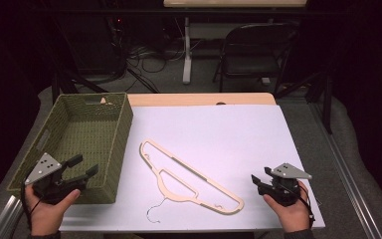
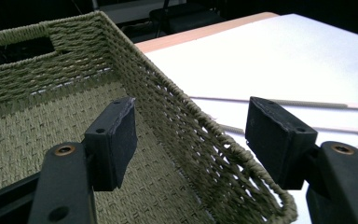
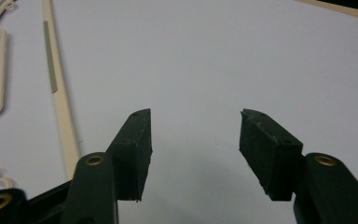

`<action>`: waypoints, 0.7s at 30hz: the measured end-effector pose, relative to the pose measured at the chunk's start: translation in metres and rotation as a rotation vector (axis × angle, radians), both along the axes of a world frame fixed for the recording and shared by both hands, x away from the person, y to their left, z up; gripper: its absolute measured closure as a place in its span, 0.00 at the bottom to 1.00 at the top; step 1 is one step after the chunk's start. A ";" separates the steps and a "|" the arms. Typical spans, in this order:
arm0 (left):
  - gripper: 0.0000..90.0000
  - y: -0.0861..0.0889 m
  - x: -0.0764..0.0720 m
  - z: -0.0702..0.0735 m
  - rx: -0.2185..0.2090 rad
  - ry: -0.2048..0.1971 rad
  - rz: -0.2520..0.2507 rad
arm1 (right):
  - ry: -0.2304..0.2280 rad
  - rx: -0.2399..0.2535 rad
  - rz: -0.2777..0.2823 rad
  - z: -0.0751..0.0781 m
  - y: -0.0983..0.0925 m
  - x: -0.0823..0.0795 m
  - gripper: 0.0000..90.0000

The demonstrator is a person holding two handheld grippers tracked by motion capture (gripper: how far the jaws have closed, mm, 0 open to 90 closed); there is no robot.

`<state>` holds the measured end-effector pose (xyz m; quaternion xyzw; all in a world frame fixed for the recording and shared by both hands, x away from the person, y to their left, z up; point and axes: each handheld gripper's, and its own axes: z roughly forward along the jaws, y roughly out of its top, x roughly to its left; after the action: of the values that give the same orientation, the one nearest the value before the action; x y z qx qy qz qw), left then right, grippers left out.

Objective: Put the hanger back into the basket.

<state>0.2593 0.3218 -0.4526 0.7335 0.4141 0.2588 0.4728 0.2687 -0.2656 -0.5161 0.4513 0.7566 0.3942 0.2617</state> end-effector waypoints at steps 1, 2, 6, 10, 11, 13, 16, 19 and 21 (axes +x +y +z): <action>0.37 0.001 -0.001 0.001 -0.006 -0.002 -0.003 | 0.001 -0.016 0.007 0.000 0.002 0.000 0.51; 0.37 0.001 -0.001 0.001 -0.010 -0.002 -0.004 | 0.005 -0.041 0.010 0.001 0.006 -0.001 0.51; 0.37 0.001 -0.002 0.002 -0.012 -0.011 -0.006 | 0.031 -0.089 0.005 0.003 0.015 0.002 0.50; 0.35 0.002 -0.001 0.000 -0.025 0.004 0.002 | 0.069 -0.064 0.004 0.004 0.017 0.005 0.49; 0.35 0.002 -0.001 0.000 -0.023 0.011 0.000 | 0.082 -0.065 0.004 0.005 0.016 0.005 0.50; 0.35 0.002 0.000 -0.001 -0.019 0.014 0.001 | 0.101 -0.047 0.016 0.005 0.016 0.005 0.51; 0.35 0.001 0.000 -0.001 -0.021 0.018 0.009 | 0.083 -0.056 0.019 0.005 0.016 0.005 0.51; 0.34 0.001 0.000 -0.001 -0.028 0.018 0.010 | 0.082 -0.055 0.017 0.004 0.016 0.005 0.52; 0.34 0.001 0.001 -0.002 -0.028 0.021 0.008 | 0.099 -0.069 0.018 0.004 0.015 0.004 0.52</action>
<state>0.2601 0.3230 -0.4545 0.7278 0.4256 0.2470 0.4776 0.2731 -0.2508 -0.5120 0.4540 0.7858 0.3476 0.2358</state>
